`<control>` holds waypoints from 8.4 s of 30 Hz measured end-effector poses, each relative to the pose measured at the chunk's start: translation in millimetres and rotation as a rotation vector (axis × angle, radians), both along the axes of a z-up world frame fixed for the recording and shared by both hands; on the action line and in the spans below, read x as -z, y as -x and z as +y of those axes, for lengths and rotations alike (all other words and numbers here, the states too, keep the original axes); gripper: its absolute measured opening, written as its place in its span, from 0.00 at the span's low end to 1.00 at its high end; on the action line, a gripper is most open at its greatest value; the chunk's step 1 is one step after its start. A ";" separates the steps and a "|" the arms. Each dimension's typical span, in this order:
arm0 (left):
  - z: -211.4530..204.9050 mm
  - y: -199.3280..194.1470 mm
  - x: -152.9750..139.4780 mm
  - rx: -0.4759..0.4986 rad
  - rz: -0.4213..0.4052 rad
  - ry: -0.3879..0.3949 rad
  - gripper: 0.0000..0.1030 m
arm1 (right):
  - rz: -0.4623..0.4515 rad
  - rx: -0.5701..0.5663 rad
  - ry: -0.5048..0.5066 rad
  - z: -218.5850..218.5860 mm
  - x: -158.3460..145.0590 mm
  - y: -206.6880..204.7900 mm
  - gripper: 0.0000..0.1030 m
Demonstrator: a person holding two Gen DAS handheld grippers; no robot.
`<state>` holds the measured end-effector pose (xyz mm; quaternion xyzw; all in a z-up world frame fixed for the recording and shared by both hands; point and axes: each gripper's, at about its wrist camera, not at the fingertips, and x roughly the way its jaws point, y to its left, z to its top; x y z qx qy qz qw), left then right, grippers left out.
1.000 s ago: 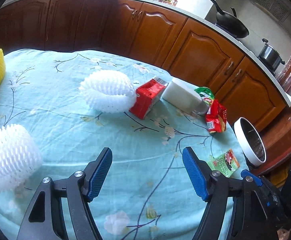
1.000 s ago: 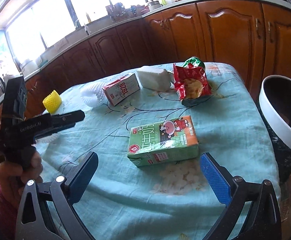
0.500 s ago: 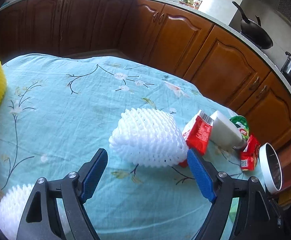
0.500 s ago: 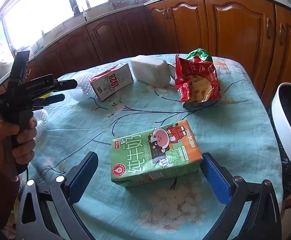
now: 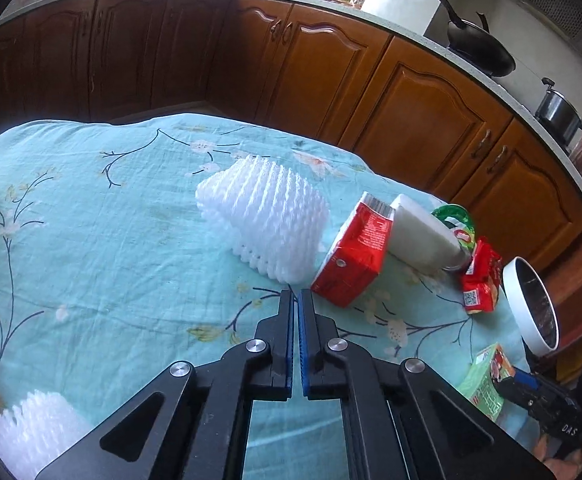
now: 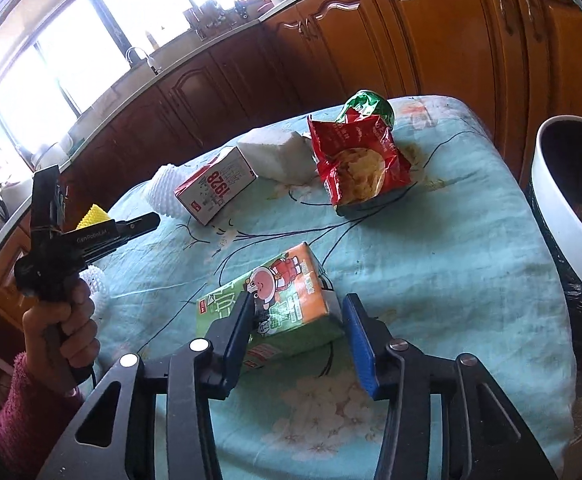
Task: Collect trash
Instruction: 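Move both tools back over the table, left tool toward the white foam net, then close the left tool on the white foam net while the right tool grasps the green milk carton, then carry the foam net and milk carton over the bin and open both tools, then move both tools back over the table toward the red items, then grasp the red juice carton with the left tool while the right tool grasps the red chip bag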
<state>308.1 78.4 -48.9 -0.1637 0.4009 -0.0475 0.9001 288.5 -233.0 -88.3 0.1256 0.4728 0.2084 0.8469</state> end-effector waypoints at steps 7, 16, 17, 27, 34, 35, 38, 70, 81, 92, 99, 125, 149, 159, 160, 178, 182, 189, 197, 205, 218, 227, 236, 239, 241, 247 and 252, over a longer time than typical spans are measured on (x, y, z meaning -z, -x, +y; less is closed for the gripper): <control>-4.8 34.2 -21.1 0.046 -0.054 0.026 0.00 | -0.078 -0.159 0.026 16.6 -16.4 4.4 0.85; 7.5 18.6 -22.9 -0.023 -0.010 0.039 0.37 | -0.196 -0.604 0.385 67.0 -25.7 -1.6 0.92; 10.9 13.0 -21.8 -0.048 -0.005 0.052 0.52 | -0.207 -0.637 0.427 71.8 -22.0 -0.3 0.92; 20.5 -50.7 -5.5 -0.114 0.049 0.097 0.40 | -0.212 -0.821 0.590 99.4 12.3 1.3 0.87; 12.3 -47.6 -3.3 -0.085 0.019 0.079 0.09 | -0.202 -0.688 0.486 80.5 -1.7 6.9 0.65; 11.9 -40.3 -6.9 -0.082 0.007 0.081 0.09 | -0.196 -0.659 0.464 76.1 -4.3 8.4 0.64; 7.6 -17.7 -20.5 -0.064 -0.035 0.083 0.09 | -0.174 -0.559 0.393 63.0 -13.3 11.7 0.61; -82.3 56.1 -39.3 0.263 -0.041 0.139 0.09 | -0.188 -0.191 0.077 -27.8 -45.5 82.1 0.68; -86.3 64.8 -38.8 0.270 -0.047 0.148 0.09 | -0.215 -0.237 0.216 -12.2 -37.8 97.6 0.82; -107.9 65.7 -39.0 0.313 -0.046 0.153 0.09 | -0.112 -0.106 0.087 -44.9 -28.2 107.5 0.95; -112.1 65.9 -35.4 0.325 -0.042 0.159 0.09 | 0.028 0.079 -0.099 -72.2 -23.9 121.3 0.94; -185.8 37.9 -41.4 0.455 -0.053 0.106 0.09 | -0.061 0.283 -0.041 -130.0 -45.0 95.3 0.56; -336.3 -82.2 -24.0 0.626 -0.010 0.002 0.09 | -0.092 0.427 0.041 -241.7 -45.6 -7.9 0.56; -362.3 -105.5 -7.8 0.623 0.034 -0.014 0.26 | -0.042 0.431 0.051 -257.2 -30.5 -28.6 0.59; -362.5 -106.3 -6.9 0.620 0.039 -0.010 0.33 | -0.037 0.434 0.056 -257.9 -30.0 -29.6 0.61; -274.5 -32.6 -2.0 0.437 -0.033 0.001 0.60 | -0.136 0.453 -0.029 -224.4 -43.9 19.1 0.90; -238.7 -14.6 0.1 0.367 -0.029 0.012 0.60 | -0.143 0.397 -0.041 -191.2 -44.8 26.7 0.91; -173.4 12.1 8.5 0.246 -0.009 0.025 0.60 | -0.123 0.266 -0.020 -130.9 -32.5 25.1 0.91; -122.2 33.1 3.1 0.153 -0.007 0.010 0.60 | -0.089 0.181 -0.003 -79.9 -21.1 14.1 0.91; -90.6 31.4 -0.5 0.093 -0.011 -0.011 0.60 | -0.089 0.121 0.016 -47.1 -18.9 -3.5 0.91; -64.1 -24.2 2.6 -0.002 0.008 -0.108 0.74 | -0.061 0.066 0.053 -27.4 -6.0 -67.7 0.91; -59.8 -69.7 13.2 -0.029 0.018 -0.148 0.73 | -0.020 0.064 0.064 -20.6 10.1 -103.9 0.91; -68.0 -63.0 17.9 0.016 0.004 -0.148 0.29 | -0.011 0.049 0.076 -19.6 11.3 -96.5 0.34; -69.1 -45.2 11.5 0.024 -0.022 -0.130 0.29 | -0.032 0.052 0.055 -25.1 1.9 -83.5 0.25; -69.5 -31.1 7.1 0.031 -0.033 -0.102 0.29 | -0.047 0.056 0.049 -28.6 -4.8 -74.2 0.24; -85.2 3.6 -5.3 0.095 -0.071 -0.045 0.28 | -0.065 0.079 0.008 -44.3 -16.3 -43.7 0.23; -108.1 19.6 -15.6 0.177 -0.090 -0.012 0.28 | -0.070 0.123 -0.011 -70.8 -21.7 -19.9 0.23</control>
